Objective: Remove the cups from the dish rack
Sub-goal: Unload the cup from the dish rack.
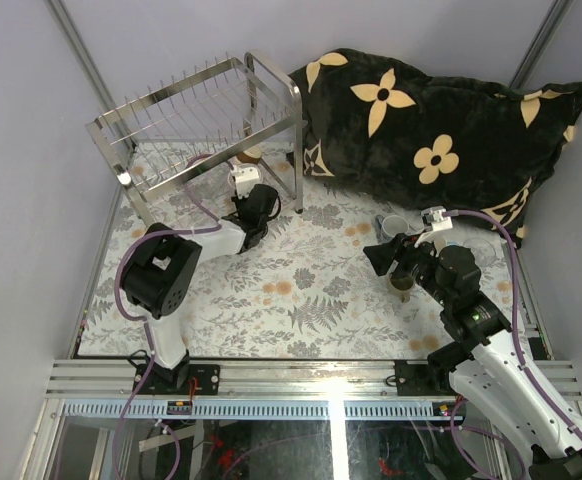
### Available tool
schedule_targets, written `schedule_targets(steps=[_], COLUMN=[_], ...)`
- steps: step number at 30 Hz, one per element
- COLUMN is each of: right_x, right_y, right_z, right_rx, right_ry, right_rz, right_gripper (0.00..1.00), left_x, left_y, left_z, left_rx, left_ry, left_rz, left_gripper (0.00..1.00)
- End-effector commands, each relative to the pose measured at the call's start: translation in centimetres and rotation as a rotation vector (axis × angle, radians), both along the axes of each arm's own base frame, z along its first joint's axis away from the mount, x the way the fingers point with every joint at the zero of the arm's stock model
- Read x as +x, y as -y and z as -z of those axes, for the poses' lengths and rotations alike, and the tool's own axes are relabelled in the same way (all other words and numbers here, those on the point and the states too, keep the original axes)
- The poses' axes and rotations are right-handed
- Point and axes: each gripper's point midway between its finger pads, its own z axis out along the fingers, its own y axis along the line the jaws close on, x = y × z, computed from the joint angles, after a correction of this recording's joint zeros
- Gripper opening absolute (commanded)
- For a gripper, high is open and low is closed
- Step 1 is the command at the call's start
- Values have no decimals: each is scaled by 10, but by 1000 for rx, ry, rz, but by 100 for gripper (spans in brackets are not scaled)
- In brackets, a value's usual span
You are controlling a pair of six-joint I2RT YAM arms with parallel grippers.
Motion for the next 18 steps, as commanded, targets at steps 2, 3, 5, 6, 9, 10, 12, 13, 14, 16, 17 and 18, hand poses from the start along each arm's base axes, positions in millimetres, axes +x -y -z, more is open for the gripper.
schedule_targets(steps=[2,3,5,6,9,10,12,13,14,16,17,18], right_x=[5,5,5,5,5,5,5,5,5,5,5,5], right_y=[1,1,1,1,1,1,1,1,1,1,1,1], right_z=[-10,-10,-10,-10,-10,-10,-10,-10,-10,-10,-10,-11], right_rx=[15,15,15,15,15,15,15,14,14,14,16,17], right_ry=[34,34,31,32,32,33,32,32,31,32,31,34], right_rz=[20,20,19,19,18,20,19,20,19,19,20,18], right_gripper=[64,64,64,64,64,64,64,64,64,64,64,64], left_x=[5,6,8,9,10,9,7,6,5,2,1,0], left_y=[-25,-23,-21,-21,-19,-19,-19,-19,-19,-18,-17,-17], left_z=[-56,-61,-67,-69,-77,-78,-83,-86,-89,-95,-98,-100], left_rx=[14,12,9,13,7,6,5,6,7,5,4,3], left_ry=[185,196,205,203,221,227,242,252,262,276,280,283], left_rz=[-144,-142,-139,-142,-145,-147,-152,-157,-160,-162,-159,-158], left_gripper=[0,0,0,0,0,0,0,0,0,0,0,0])
